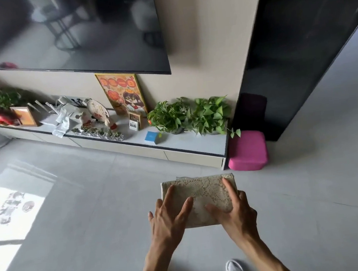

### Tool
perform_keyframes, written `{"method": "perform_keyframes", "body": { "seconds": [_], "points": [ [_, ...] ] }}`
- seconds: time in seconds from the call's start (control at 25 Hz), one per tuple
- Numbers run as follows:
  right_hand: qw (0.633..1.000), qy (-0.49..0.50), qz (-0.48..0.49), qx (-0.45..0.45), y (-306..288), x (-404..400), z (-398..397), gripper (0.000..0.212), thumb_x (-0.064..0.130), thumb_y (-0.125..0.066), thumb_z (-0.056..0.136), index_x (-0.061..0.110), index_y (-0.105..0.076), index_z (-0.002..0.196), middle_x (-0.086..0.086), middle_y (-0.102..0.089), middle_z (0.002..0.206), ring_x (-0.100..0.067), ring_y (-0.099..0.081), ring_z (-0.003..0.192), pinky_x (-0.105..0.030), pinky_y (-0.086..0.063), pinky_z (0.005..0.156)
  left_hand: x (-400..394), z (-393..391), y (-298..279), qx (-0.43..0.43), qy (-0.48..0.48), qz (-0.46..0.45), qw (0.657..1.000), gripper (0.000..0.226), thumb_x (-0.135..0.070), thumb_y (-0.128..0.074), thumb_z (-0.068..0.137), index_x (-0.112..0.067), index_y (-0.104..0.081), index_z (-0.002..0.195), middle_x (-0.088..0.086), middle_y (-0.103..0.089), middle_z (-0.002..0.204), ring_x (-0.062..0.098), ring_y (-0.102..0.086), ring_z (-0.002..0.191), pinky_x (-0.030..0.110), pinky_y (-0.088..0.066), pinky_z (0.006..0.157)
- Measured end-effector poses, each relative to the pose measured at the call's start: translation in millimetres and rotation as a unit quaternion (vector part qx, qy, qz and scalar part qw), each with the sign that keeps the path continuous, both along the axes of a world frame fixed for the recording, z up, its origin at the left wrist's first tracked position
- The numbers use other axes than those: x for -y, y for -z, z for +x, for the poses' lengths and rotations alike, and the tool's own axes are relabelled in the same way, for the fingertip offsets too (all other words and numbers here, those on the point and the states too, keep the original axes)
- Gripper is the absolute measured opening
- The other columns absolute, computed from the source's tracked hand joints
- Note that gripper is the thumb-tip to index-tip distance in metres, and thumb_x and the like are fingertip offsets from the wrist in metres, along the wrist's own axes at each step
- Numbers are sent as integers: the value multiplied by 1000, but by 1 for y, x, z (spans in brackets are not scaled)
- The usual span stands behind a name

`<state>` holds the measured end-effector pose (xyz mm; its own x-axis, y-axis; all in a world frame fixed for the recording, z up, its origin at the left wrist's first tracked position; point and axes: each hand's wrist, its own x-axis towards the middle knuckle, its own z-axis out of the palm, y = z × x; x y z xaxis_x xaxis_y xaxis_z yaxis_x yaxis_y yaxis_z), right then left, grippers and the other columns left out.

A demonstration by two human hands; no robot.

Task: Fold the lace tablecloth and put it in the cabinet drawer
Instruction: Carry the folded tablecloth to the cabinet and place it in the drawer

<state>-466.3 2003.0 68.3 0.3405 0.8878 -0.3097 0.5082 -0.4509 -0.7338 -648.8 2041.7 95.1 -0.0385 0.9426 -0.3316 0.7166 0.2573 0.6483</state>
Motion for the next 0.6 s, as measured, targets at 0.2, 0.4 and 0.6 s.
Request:
{"method": "perform_keyframes", "body": {
  "seconds": [0.2, 0.4, 0.6],
  "points": [
    [994, 83, 7, -66, 52, -85, -38, 89, 78, -67, 65, 64, -22, 140, 15, -47, 109, -10, -56, 96, -38, -45, 96, -118, -54, 49, 162, 86, -62, 981, 82, -22, -62, 61, -50, -41, 135, -1, -58, 112, 26, -58, 110, 41, -51, 93],
    [979, 182, 21, -87, 103, -148, -93, 90, 77, -69, 63, 68, -20, 139, 23, -46, 117, 0, -51, 100, -27, -42, 89, -230, -100, 103, 257, 153, -131, 945, 86, -12, -71, 63, -48, -42, 135, 5, -67, 117, 28, -63, 107, 52, -55, 91],
    [950, 274, 28, -149, 168, -199, -119, 90, 68, -76, 63, 67, -26, 137, 40, -40, 125, 7, -47, 114, -22, -40, 94, -287, -105, 177, 366, 8, -215, 905, 91, -12, -79, 57, -37, -43, 138, 11, -77, 95, 27, -70, 85, 39, -56, 75]
  ]
}}
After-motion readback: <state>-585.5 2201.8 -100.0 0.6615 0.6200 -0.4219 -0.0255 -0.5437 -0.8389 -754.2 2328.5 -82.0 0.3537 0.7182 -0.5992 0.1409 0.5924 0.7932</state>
